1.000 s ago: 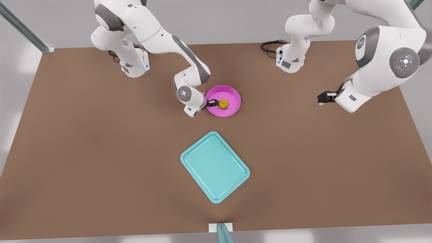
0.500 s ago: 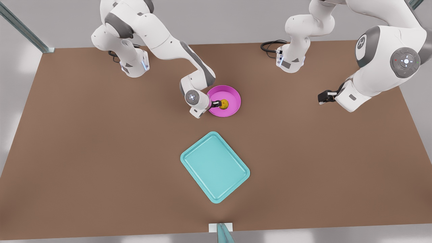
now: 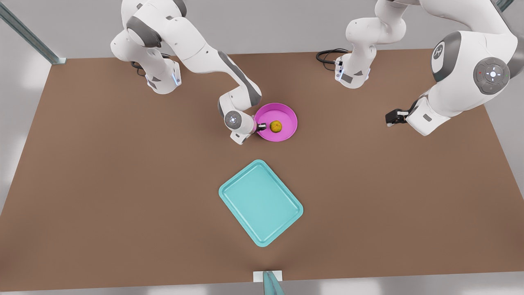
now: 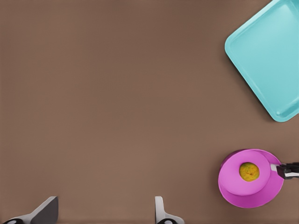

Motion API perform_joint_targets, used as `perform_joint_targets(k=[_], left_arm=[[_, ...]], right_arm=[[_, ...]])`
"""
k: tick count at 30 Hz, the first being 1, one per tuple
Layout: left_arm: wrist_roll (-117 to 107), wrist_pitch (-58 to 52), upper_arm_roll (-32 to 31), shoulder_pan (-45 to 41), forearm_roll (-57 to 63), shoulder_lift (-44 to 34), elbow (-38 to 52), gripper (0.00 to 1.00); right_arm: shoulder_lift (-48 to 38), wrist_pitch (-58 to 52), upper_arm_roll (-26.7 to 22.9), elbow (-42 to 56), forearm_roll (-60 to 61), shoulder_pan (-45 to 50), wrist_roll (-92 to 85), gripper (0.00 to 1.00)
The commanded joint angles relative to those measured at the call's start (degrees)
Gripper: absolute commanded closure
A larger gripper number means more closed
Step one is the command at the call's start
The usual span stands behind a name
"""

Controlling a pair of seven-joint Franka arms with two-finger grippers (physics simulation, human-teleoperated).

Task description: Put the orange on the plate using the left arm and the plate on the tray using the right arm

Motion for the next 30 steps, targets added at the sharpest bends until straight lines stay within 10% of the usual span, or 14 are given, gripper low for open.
perform_joint_targets(k=[1,30], left_arm=[[0.6,0.0,0.0,0.0,0.0,-0.1,0.0,0.00],[0.6,0.2,0.0,0.0,0.1,-0.1,0.1,0.00]], right_arm=[[0.0,-0.3,0.0,0.2,-0.3,0.0,-0.1,0.78],[-3.7,-3.8,-3.1,8.3,-0.5,-9.2,-4.3,0.79]])
